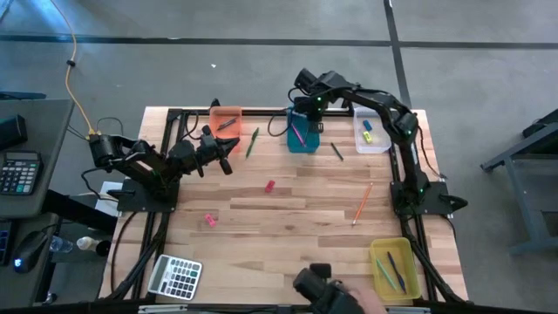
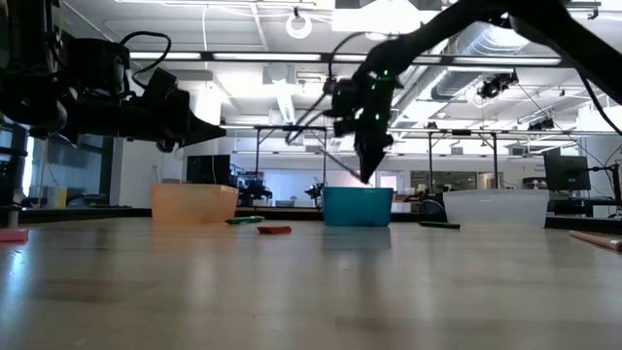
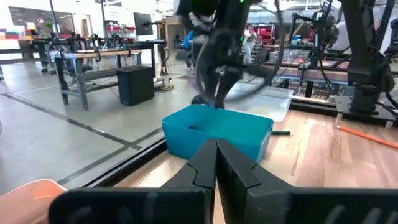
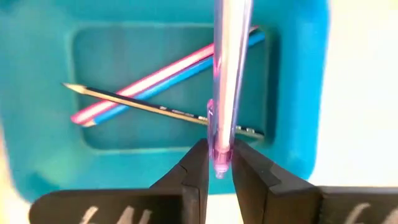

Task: Sort crayons/erasers/pens/pencils in bins
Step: Put the purple pen into the yellow transparent bin from the blue bin

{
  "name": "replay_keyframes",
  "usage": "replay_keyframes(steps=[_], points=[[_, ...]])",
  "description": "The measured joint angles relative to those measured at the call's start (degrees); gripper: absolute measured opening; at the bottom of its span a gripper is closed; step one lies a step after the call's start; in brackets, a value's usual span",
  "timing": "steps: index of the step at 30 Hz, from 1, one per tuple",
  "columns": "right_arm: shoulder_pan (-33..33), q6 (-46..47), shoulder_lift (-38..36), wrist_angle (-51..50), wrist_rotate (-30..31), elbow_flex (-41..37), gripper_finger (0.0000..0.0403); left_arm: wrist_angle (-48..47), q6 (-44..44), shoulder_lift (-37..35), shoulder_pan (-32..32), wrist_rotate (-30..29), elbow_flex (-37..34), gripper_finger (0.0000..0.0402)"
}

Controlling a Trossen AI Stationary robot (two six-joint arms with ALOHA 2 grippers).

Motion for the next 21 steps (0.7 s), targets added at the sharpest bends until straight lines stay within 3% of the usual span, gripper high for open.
replay_keyframes(steps=[4,9,12,21], points=[[1.8,10.1,-3.0,-3.8,-1.3,0.0,0.0046,0.0,-0.9,0.0,0.0,0.0,0.0,0.0],[3.6,26.9,-5.3,-13.8,-10.5,-0.2,0.0046,-1.4,-0.9,0.0,0.0,0.0,0.0,0.0],[5.9,32.7,-6.7,-17.8,-9.9,-2.4,0.0046,-2.6,-1.0,0.0,0.0,0.0,0.0,0.0],[16.9,54.9,-19.4,-18.2,-10.8,-22.4,0.0045,-2.8,-1.0,0.0,0.0,0.0,-1.7,0.0]])
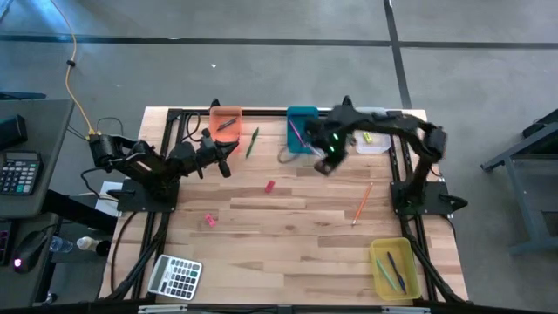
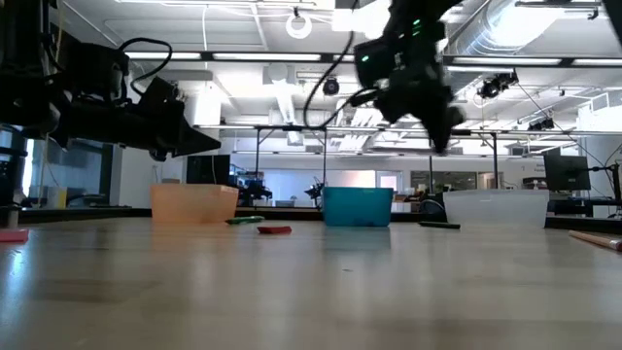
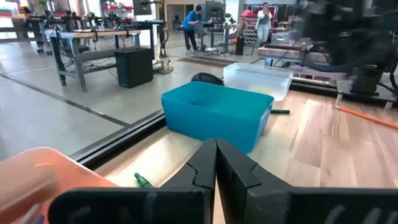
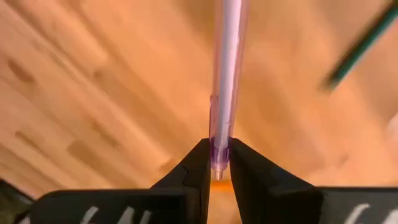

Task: Sort crayons/erasers/pens/pencils in bins
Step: Put the purple pen into the yellow transparent bin from the blue bin

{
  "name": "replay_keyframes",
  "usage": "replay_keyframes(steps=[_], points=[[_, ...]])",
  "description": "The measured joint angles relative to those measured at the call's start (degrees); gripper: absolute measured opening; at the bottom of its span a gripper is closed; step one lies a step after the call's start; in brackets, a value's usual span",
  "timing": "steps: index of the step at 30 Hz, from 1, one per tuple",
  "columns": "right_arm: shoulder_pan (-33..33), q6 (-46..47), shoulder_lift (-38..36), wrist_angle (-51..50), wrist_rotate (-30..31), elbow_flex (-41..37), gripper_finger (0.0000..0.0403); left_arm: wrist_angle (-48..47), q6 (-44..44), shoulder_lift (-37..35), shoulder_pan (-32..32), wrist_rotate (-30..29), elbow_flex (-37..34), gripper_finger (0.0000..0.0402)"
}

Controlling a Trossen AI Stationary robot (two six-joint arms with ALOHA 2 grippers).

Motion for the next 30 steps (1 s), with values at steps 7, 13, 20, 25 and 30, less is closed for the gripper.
replay_keyframes(steps=[7,13,20,25,30], points=[[13.5,31.2,-16.3,2.6,-2.3,-16.9,0.0045,0.0,-1.4,0.0,-0.7,0.0,-0.1,0.0],[30.1,61.4,-28.2,5.2,-4.0,-24.8,0.0045,0.0,-1.9,0.0,-4.0,0.0,-0.1,0.0],[53.1,91.9,-32.3,15.5,-4.0,-29.1,0.0046,0.0,-2.5,0.0,-9.4,-1.1,-0.1,0.0],[66.2,110.0,-30.6,21.6,-4.0,-29.6,0.0046,0.0,-2.4,0.0,-13.6,-4.2,-0.1,0.0],[74.6,119.1,-27.1,26.3,-4.1,-29.6,0.0046,0.0,-2.5,0.0,-16.5,-6.5,-0.1,0.0]])
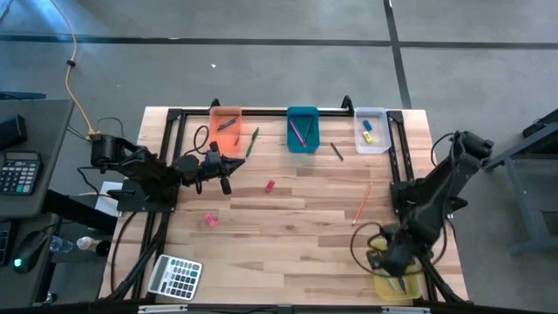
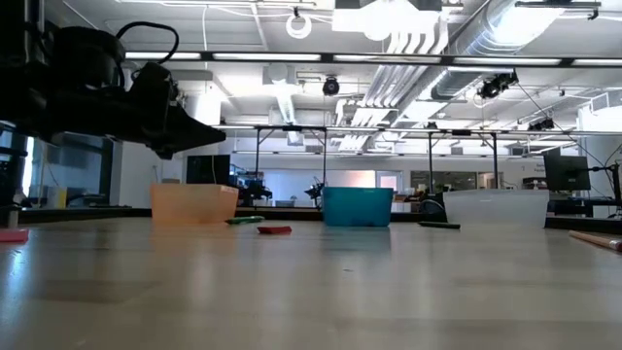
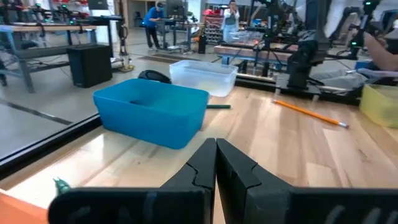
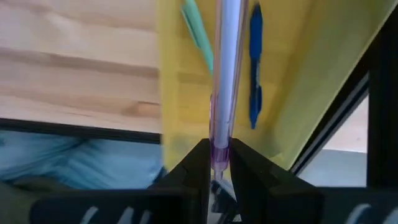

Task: Sort crayons/erasers/pens/pencils in bins
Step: Put the purple pen into the yellow transparent bin from the blue bin

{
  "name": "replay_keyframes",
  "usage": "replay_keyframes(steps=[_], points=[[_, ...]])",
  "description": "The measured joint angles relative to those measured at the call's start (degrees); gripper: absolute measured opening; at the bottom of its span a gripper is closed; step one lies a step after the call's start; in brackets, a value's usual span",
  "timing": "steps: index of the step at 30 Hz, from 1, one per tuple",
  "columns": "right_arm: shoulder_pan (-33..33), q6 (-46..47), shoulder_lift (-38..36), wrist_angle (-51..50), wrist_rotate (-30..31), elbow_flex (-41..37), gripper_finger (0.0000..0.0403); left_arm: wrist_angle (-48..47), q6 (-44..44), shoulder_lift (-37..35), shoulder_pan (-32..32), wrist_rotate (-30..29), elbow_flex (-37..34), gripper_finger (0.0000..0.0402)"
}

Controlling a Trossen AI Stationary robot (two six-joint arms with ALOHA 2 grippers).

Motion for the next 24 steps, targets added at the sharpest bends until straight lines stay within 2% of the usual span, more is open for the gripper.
replay_keyframes(steps=[9,13,19,24], points=[[6.4,-0.8,10.4,7.3,0.0,0.0,0.003,0.0,0.4,0.0,-4.3,-4.1,0.0,0.0],[7.6,-2.3,12.6,8.4,-1.9,0.2,0.0028,0.0,1.5,0.0,-5.0,-5.4,0.0,0.0],[7.1,-4.8,13.3,5.9,-0.3,0.1,0.0027,0.0,0.6,0.0,-5.3,-5.4,0.0,0.0],[6.6,-5.9,13.3,6.0,-0.2,0.1,0.0067,0.0,0.6,0.0,-5.3,-5.4,0.0,0.0]])
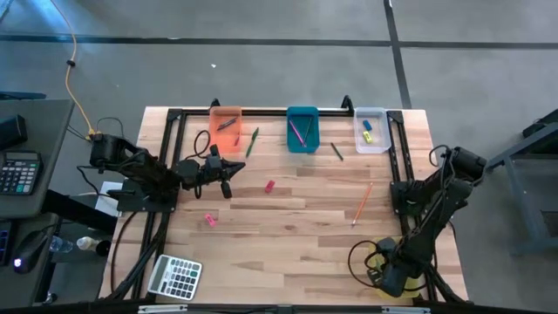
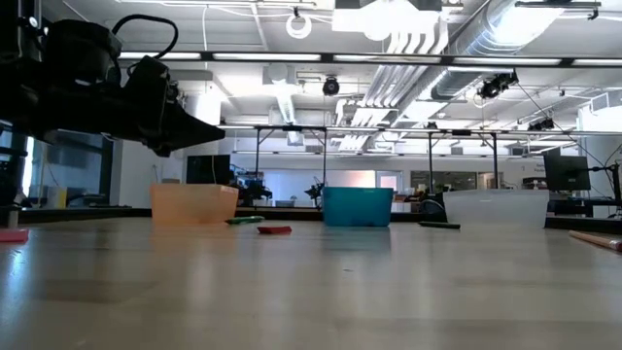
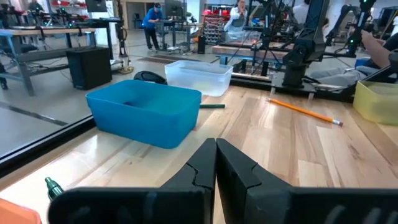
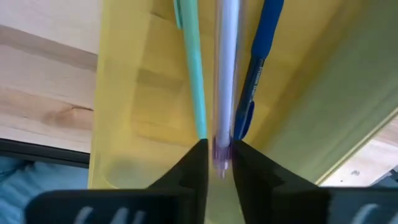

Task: Sort crayons/erasers/pens/pencils in bins
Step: Put the purple pen into the yellow transparent bin from the blue bin, then put the green crayon into the orange bin

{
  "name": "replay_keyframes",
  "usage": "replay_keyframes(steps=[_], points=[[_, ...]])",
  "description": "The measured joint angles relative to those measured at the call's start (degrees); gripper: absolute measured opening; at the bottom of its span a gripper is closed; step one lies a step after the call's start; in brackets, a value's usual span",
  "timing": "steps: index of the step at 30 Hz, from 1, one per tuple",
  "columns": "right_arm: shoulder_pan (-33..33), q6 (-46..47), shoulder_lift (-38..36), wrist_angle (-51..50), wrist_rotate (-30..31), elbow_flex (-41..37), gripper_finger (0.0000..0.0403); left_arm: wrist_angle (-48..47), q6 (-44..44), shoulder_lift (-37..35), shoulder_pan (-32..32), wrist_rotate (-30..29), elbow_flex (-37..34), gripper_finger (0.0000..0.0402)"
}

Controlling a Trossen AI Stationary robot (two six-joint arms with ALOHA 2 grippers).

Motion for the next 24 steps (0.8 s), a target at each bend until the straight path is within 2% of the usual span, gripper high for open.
replay_keyframes(steps=[4,7,10,14,16,19,21,24], points=[[0.0,-0.7,0.0,0.3,-0.2,0.0,0.011,0.0,0.3,0.0,0.0,0.0,0.0,0.0],[-0.1,-1.7,-0.1,1.7,-2.0,0.0,0.0123,0.0,0.4,0.0,0.0,0.0,0.0,0.0],[-0.4,-2.6,-1.0,2.3,-2.6,1.2,0.0114,0.0,0.5,0.0,0.0,0.0,0.0,0.0],[-1.4,-7.5,-2.5,-6.3,0.8,5.8,0.0073,0.1,0.5,0.0,0.0,0.0,0.3,0.0],[-2.2,-11.8,-2.8,-11.9,6.6,8.5,0.0046,0.1,0.5,0.0,0.0,0.0,0.6,0.0],[-3.4,-21.9,-3.1,-15.4,21.0,11.4,0.0009,0.1,0.4,0.0,0.0,0.0,1.1,0.0],[-4.4,-30.4,-3.7,-13.6,31.4,11.6,0.0006,0.1,0.0,0.0,0.0,0.6,1.2,0.0],[-6.7,-41.6,-6.9,-6.4,42.1,8.4,0.0002,0.1,0.0,0.0,0.0,0.7,1.2,0.0]])
